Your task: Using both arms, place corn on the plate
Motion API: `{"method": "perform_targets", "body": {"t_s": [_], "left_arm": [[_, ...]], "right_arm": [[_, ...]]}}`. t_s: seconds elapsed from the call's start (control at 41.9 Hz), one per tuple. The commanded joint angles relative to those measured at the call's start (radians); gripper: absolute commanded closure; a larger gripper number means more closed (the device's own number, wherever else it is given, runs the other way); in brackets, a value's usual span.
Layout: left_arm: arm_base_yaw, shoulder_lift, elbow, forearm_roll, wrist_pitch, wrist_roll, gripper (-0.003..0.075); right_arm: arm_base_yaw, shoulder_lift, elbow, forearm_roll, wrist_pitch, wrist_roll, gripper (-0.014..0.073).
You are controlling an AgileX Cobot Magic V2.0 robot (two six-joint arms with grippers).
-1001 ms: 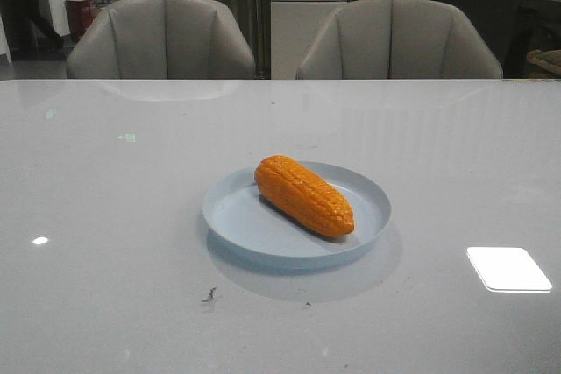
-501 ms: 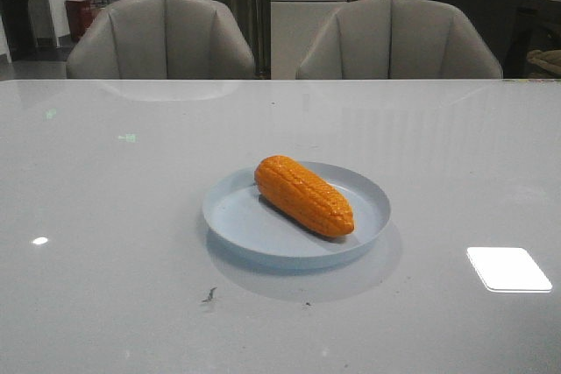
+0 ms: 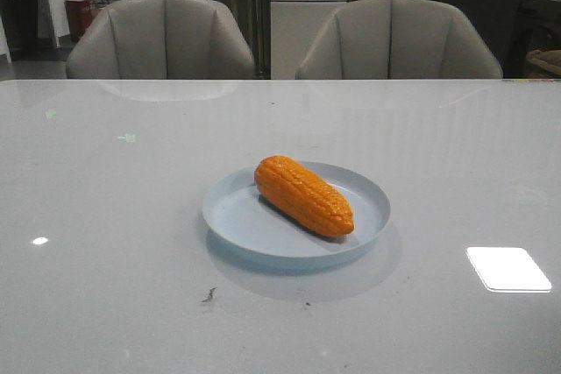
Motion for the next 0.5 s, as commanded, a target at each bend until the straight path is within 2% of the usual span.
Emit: {"method": "perform_targets", "body": {"t_s": [0.0, 0.191, 0.429, 0.477], "left_arm": [[-0.008, -0.019, 0.037, -0.003, -0.084, -0.009, 0.0627], [-0.008, -0.019, 0.037, -0.003, -0.084, -0.009, 0.0627], [-0.008, -0.019, 0.037, -0.003, -0.084, -0.009, 0.0627], [-0.008, -0.019, 0.037, -0.003, -0.084, -0.009, 0.0627]], "right_arm": [[-0.008, -0.072, 0.025, -0.003, -0.219, -0.001, 0.0536], [-0.055, -0.227, 0.199, -0.002, -0.428, -0.001, 0.0537], [-0.063, -0.411, 0.366, -0.003, -0.437, -0.001, 0.0537], [-0.063, -0.399, 0.360, -0.004, -0.395, -0.001, 0.0537]]}}
